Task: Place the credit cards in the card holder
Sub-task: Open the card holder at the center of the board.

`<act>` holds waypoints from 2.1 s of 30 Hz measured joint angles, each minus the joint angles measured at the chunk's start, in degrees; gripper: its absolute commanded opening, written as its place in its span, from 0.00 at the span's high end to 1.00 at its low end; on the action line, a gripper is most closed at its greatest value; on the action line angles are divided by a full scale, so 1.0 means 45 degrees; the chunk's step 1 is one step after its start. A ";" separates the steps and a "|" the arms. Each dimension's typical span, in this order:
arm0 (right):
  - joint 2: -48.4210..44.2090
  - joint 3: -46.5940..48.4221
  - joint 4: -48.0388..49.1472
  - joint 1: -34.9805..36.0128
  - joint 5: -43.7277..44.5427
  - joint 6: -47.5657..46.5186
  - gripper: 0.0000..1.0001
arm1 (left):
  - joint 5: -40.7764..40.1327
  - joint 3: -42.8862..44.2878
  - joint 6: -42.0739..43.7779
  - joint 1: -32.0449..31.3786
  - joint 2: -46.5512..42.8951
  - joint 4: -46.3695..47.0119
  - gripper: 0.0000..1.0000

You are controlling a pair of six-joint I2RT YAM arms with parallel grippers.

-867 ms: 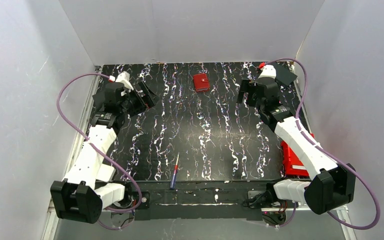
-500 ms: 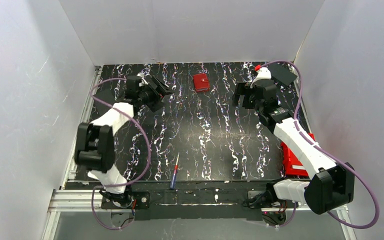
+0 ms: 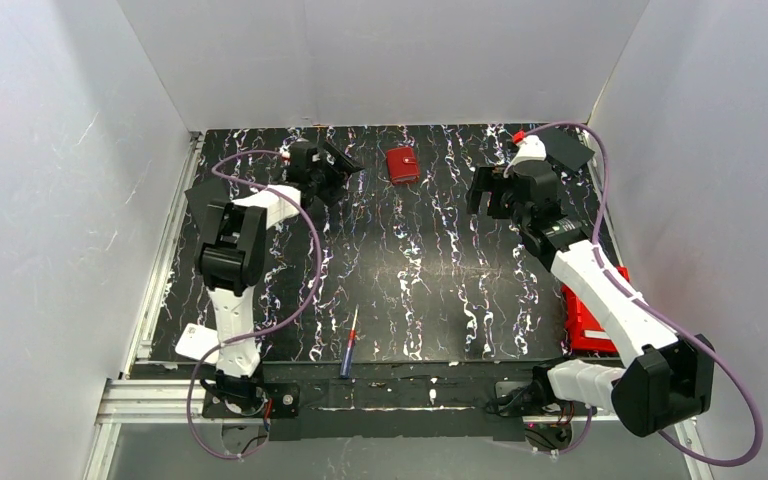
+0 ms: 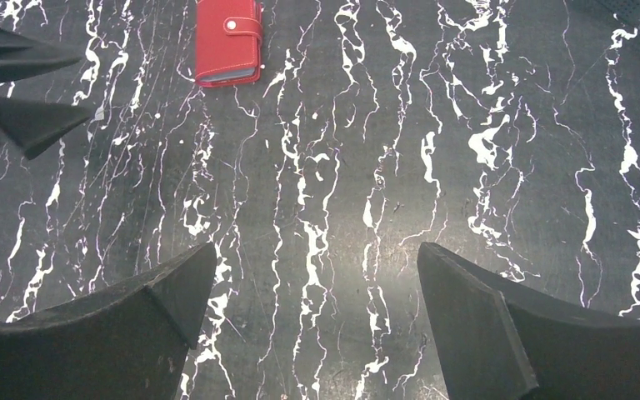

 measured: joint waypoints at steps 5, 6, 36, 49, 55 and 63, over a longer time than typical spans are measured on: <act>-0.0403 -0.0102 -0.0015 0.0000 0.0068 -0.0117 0.00 | -0.0879 0.1287 -0.0083 -0.0651 0.1530 0.0529 0.33; -0.0427 -0.0102 -0.0015 0.0000 0.0087 -0.0131 0.00 | -0.0942 0.1598 -0.0131 -0.0787 0.1880 0.0622 0.35; 0.0369 -0.0447 -0.0180 -0.0005 -0.1787 -0.0272 0.00 | -0.1234 0.5591 -0.1812 -0.2021 0.5887 0.2035 1.00; 0.2341 -0.0495 -0.0136 0.0593 -0.3487 -0.0165 0.00 | 0.0452 -0.3405 -0.0413 -0.2210 -0.0495 0.1904 1.00; 0.3575 -0.0495 -0.0685 0.3439 -0.2492 0.0345 0.00 | 0.0937 -0.8160 0.0049 -0.3298 -0.4682 0.1384 1.00; 0.5275 0.0869 -0.1253 0.5319 0.0821 0.1710 0.41 | 0.0923 -0.9651 0.0296 -0.3521 -0.6275 0.1059 1.00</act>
